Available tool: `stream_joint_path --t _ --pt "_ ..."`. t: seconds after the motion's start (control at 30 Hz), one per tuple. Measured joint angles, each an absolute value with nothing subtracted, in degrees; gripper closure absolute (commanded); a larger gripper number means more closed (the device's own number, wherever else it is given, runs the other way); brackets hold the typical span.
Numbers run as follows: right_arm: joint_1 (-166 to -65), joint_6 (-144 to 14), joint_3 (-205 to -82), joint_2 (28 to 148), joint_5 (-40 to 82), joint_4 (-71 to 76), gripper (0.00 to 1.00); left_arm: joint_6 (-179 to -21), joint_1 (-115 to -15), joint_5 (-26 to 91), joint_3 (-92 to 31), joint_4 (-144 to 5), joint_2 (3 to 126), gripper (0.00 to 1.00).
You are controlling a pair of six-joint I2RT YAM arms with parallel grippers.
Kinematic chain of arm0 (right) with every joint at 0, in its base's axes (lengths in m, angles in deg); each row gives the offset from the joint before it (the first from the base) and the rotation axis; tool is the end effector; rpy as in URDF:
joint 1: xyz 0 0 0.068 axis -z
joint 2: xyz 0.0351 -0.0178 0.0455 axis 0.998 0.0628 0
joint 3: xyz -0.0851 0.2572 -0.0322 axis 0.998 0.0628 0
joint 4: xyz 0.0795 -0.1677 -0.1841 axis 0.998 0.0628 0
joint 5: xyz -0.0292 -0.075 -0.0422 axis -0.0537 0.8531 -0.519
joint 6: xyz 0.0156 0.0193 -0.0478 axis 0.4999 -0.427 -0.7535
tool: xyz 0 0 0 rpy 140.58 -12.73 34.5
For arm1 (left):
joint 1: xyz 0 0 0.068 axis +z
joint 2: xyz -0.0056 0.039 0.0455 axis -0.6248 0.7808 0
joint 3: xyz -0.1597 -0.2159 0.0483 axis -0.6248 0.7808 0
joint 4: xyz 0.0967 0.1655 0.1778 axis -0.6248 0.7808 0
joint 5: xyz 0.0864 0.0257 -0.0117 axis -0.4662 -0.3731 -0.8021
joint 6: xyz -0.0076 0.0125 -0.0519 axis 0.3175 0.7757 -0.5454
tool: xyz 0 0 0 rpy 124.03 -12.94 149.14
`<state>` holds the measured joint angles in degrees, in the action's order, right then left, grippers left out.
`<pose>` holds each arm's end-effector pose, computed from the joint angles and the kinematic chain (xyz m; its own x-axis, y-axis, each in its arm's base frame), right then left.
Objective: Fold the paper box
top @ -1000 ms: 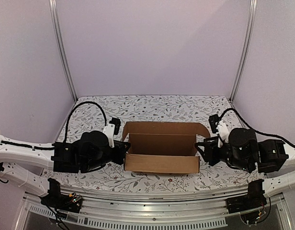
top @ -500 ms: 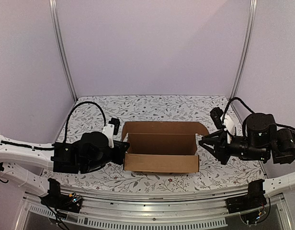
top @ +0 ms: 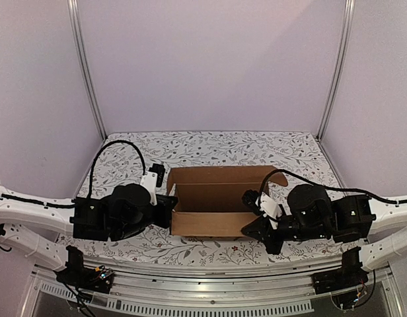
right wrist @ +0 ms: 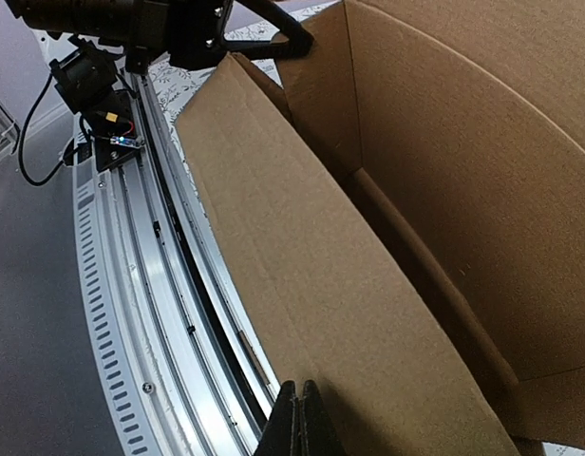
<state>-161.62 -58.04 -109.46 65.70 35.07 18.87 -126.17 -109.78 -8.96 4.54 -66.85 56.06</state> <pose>0.0616 0.2169 0.2645 -0.3589 -0.4406 -0.8228 -0.8744 0.4671 0.1313 0.0985 -0.2278 0.2347 -0.5209 -0.0564 -0.8518 0.4088 0.8595 -0.3069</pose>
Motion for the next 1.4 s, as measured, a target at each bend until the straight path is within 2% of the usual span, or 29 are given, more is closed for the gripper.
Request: stream_joint_path --t 0.23,0.57,0.83,1.0,1.23,1.4 --pt "-162.8 -55.6 -108.7 73.3 41.2 10.3 1.0 -125.7 -111.9 -12.3 4.4 -66.2 56.3 1.0" --pt "-163.0 -49.2 -106.2 81.9 53.6 -1.4 1.0 -122.2 -117.8 -23.9 7.1 -70.2 58.2 1.0" --pt "-163.0 -43.4 -103.3 91.9 59.6 -8.8 1.0 -119.2 -123.7 -32.0 8.3 -76.7 67.8 1.0" --pt "-163.0 -41.0 -103.3 97.2 61.1 -12.1 1.0 -120.0 -127.3 -37.8 4.7 -75.0 77.0 1.0" --pt "-163.0 -38.9 -101.3 97.3 60.6 -14.5 1.0 -125.3 -130.9 -45.2 -8.5 -61.3 90.9 1.0" --pt "-163.0 -38.1 -95.2 90.3 58.6 -13.5 1.0 -126.3 -131.5 -46.6 -10.3 -57.4 92.8 1.0"
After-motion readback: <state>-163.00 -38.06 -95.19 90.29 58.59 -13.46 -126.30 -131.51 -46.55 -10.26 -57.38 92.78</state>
